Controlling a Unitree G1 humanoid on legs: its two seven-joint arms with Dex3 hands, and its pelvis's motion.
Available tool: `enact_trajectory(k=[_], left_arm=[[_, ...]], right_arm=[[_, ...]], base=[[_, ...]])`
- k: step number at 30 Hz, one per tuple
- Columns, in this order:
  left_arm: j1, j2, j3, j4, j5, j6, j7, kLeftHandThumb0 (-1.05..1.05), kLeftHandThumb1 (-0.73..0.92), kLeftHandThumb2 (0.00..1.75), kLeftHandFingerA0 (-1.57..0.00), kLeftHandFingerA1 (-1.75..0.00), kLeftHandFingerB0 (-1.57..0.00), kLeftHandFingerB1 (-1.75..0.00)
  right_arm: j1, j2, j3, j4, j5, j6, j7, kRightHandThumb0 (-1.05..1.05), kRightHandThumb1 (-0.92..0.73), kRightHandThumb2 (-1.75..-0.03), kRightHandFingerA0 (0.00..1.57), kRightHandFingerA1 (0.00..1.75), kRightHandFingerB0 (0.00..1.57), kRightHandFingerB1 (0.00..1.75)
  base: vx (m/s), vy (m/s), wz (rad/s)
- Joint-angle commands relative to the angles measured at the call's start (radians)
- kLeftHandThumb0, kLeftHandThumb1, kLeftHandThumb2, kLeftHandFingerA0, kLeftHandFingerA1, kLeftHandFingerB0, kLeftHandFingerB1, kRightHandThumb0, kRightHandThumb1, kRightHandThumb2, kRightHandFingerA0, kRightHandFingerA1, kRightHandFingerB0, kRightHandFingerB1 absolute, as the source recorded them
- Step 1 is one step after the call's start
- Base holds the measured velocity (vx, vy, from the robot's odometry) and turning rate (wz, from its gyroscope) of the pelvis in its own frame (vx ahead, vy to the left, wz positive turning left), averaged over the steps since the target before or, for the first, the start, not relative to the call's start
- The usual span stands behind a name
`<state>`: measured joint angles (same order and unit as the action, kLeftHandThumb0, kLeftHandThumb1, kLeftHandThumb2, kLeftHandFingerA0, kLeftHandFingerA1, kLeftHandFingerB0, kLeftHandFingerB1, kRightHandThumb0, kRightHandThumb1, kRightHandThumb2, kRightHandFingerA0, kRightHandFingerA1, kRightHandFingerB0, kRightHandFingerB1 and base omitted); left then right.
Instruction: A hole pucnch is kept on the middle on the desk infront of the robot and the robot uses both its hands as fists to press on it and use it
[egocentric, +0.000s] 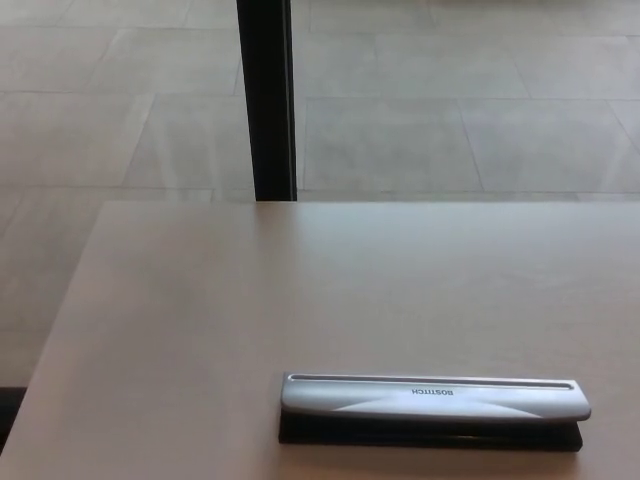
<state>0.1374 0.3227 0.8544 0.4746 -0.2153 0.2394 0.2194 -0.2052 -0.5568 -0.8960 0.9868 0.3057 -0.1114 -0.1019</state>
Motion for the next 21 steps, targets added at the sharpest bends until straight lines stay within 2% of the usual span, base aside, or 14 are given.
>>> enact_trajectory(k=[1, 3, 5, 7, 9, 10, 11, 12, 13, 14, 17, 18, 20, 21], left_arm=[[-0.328, 0.053, 0.121, -0.283, -0.228, 0.064, 0.167, -0.63, 0.39, 1.05, -1.08, -1.71, -0.95, -1.36], [-0.433, 0.039, 0.034, -0.412, -0.17, 0.07, 0.193, -0.69, 0.33, 0.91, -1.24, -1.44, -1.15, -0.93], [-0.458, 0.025, 0.022, -0.439, -0.167, 0.052, 0.179, -0.69, 0.33, 0.91, -1.24, -1.44, -1.15, -0.93], [-0.503, -0.013, -0.031, -0.569, -0.215, 0.066, 0.136, -0.45, 0.2, 1.12, -1.17, -1.55, -1.07, -1.09], [-0.537, -0.044, -0.06, -0.635, -0.224, 0.096, 0.158, -0.33, 0.3, 1.12, -1.08, -1.58, -1.03, -1.16], [-0.571, -0.083, -0.105, -0.685, -0.252, 0.091, 0.147, -0.11, 0.45, 1.16, -0.96, -1.75, -0.84, -1.35], [-0.599, -0.142, -0.176, -0.752, -0.261, 0.09, 0.152, 0.0, 0.57, 1.33, -0.97, -1.75, -0.74, -1.36], [-0.617, -0.195, -0.24, -0.809, -0.255, 0.093, 0.162, 0.0, 0.57, 1.33, -0.97, -1.75, -0.74, -1.36], [-0.618, -0.272, -0.348, -0.84, -0.18, 0.039, 0.151, -0.22, 0.68, 1.1, -1.24, -1.53, -0.71, -1.08], [-0.611, -0.307, -0.385, -0.845, -0.178, 0.002, 0.121, -0.15, 0.75, 0.97, -1.0, -1.75, -0.6, -1.26], [-0.586, -0.385, -0.485, -0.891, -0.14, 0.002, 0.11, -0.26, 0.68, 0.99, -1.06, -1.75, -0.73, -1.15], [-0.566, -0.415, -0.542, -0.917, -0.117, 0.02, 0.108, -0.28, 0.71, 0.97, -1.01, -1.75, -0.72, -1.25], [-0.543, -0.466, -0.607, -0.951, -0.106, 0.044, 0.115, -0.28, 0.7, 0.97, -1.01, -1.75, -0.69, -1.22], [-0.499, -0.506, -0.697, -0.954, -0.102, 0.066, 0.084, -0.21, 0.74, 1.02, -0.94, -1.75, -0.49, -1.46]], right_arm=[[-0.183, -0.04, -0.052, -0.326, 0.187, 0.05, -0.021, -0.38, -0.49, -1.02, 1.12, 1.75, 0.99, 1.17], [-0.205, 0.024, -0.006, -0.517, 0.205, 0.026, 0.008, -0.53, -0.38, -1.1, 1.4, 1.43, 1.04, 1.08], [-0.21, 0.039, 0.001, -0.556, 0.209, 0.029, 0.016, -0.53, -0.38, -1.1, 1.4, 1.43, 1.04, 1.08], [-0.207, 0.088, 0.05, -0.712, 0.245, 0.064, 0.036, -0.58, -0.39, -0.95, 1.21, 1.63, 1.09, 0.93], [-0.199, 0.11, 0.08, -0.803, 0.251, 0.093, 0.022, -0.57, -0.4, -1.03, 1.44, 1.42, 1.04, 0.94], [-0.196, 0.137, 0.12, -0.91, 0.282, 0.137, 0.004, -0.59, -0.44, -0.81, 1.24, 1.56, 1.11, 0.78], [-0.189, 0.175, 0.185, -1.024, 0.295, 0.169, -0.014, -0.41, -0.35, -1.08, 1.21, 1.62, 1.02, 1.01], [-0.181, 0.208, 0.245, -1.112, 0.294, 0.187, -0.027, -0.41, -0.35, -1.08, 1.21, 1.62, 1.02, 1.01], [-0.147, 0.245, 0.328, -1.221, 0.314, 0.244, -0.04, -0.31, -0.39, -1.17, 1.09, 1.75, 0.93, 1.15], [-0.132, 0.271, 0.363, -1.247, 0.309, 0.245, -0.035, -0.28, -0.44, -1.16, 1.06, 1.75, 0.89, 1.17], [-0.091, 0.33, 0.43, -1.289, 0.315, 0.241, 0.0, -0.26, -0.51, -1.06, 1.24, 1.62, 0.88, 1.13], [-0.07, 0.361, 0.468, -1.307, 0.298, 0.234, 0.007, -0.22, -0.63, -1.02, 1.0, 1.75, 0.76, 1.19], [-0.041, 0.397, 0.523, -1.353, 0.253, 0.266, -0.034, -0.25, -0.65, -0.97, 1.03, 1.75, 0.74, 1.15], [0.004, 0.454, 0.594, -1.383, 0.239, 0.279, -0.044, -0.33, -0.61, -1.08, 1.24, 1.38, 0.77, 0.99]], base=[[0.0, 0.0, 0.0], [0.0, 0.0, 0.0], [0.0, 0.0, 0.0], [0.0, 0.0, 0.0], [0.0, 0.0, 0.0], [0.0, 0.0, 0.0], [0.0, 0.0, 0.0], [0.0, 0.0, 0.0], [0.0, 0.0, 0.0], [0.0, 0.0, 0.0], [0.0, 0.0, 0.0], [0.0, 0.0, 0.0], [0.0, 0.0, 0.0], [0.0, 0.0, 0.0]])
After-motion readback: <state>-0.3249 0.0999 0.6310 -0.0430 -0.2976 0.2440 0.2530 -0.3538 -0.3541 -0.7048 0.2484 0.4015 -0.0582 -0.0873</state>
